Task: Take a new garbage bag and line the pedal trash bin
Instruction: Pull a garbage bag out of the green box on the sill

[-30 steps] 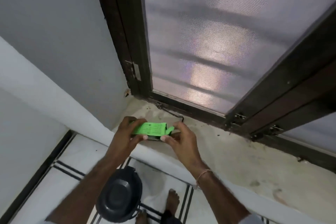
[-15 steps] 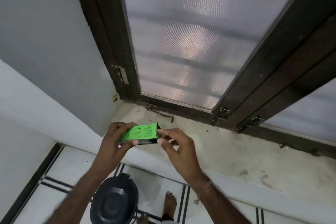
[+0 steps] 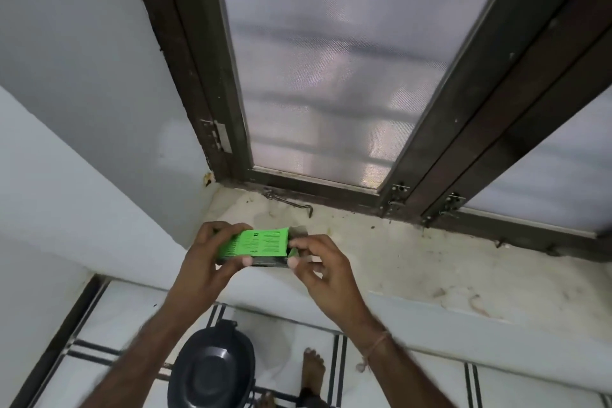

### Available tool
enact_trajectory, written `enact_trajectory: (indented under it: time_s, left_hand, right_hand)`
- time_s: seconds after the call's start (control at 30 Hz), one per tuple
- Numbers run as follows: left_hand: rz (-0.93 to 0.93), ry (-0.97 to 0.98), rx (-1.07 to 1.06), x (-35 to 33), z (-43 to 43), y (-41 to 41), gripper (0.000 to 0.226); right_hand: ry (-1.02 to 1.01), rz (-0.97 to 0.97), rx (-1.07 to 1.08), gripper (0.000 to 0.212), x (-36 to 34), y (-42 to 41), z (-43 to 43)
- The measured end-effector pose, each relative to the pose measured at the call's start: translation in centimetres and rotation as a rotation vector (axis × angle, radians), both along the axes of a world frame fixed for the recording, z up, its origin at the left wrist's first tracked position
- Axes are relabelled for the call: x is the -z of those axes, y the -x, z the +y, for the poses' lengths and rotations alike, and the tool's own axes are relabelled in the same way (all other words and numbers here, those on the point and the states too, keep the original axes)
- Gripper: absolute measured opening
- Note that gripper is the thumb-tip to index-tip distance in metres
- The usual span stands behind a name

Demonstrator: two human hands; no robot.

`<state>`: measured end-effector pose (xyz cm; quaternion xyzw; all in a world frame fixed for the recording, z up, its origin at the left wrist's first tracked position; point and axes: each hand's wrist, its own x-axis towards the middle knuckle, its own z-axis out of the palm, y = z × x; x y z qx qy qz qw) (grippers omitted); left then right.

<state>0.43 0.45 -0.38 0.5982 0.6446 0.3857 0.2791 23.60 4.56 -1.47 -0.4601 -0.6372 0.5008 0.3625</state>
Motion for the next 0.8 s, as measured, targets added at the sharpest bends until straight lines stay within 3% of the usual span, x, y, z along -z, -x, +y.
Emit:
enact_trajectory:
  time_s: [0.07,0.17,0.23,0.3,0.4,0.6,0.67,0.73,0.8]
  left_hand:
    - [0.002,0.004,-0.009,-0.1,-0.1,0.2,0.047]
    - [0.009,0.014,-0.002,-0.3,-0.2,0.2,0.047]
    - [0.016,0.015,0.020,-0.6,-0.3,0.1,0.047]
    - [0.029,0.012,0.043,-0.9,-0.3,0.1,0.047]
    - [0.035,0.014,0.069,-1.2,-0.1,0.2,0.046]
    - [-0.006,0.000,0.136,-1.7,0.3,-0.2,0.040]
    - [-0.017,0.006,0.136,-1.5,0.3,-0.2,0.040]
    - [-0.032,0.007,0.100,-1.1,0.4,0.0,0.043]
    - [-0.020,0.002,0.054,-0.7,0.6,0.2,0.043]
  right_hand:
    - [0.024,0.107,0.066,0.009,0.2,0.0,-0.4]
    - [0.162,0.259,0.138,0.023,0.6,0.2,-0.6]
    - [0.220,0.286,0.138,0.006,0.7,0.5,-0.6]
    - [0.205,0.272,0.115,0.024,0.4,0.8,-0.5]
    - [0.165,0.175,0.100,0.042,0.2,1.0,-0.2]
    - [-0.142,-0.267,0.105,0.019,-0.3,1.1,0.7]
    - [-0.192,-0.334,0.112,0.012,-0.5,1.2,0.8]
    - [-0.127,-0.156,0.128,0.005,-0.5,1.0,1.0]
    - [0.094,0.134,0.143,0.008,-0.7,0.3,1.2]
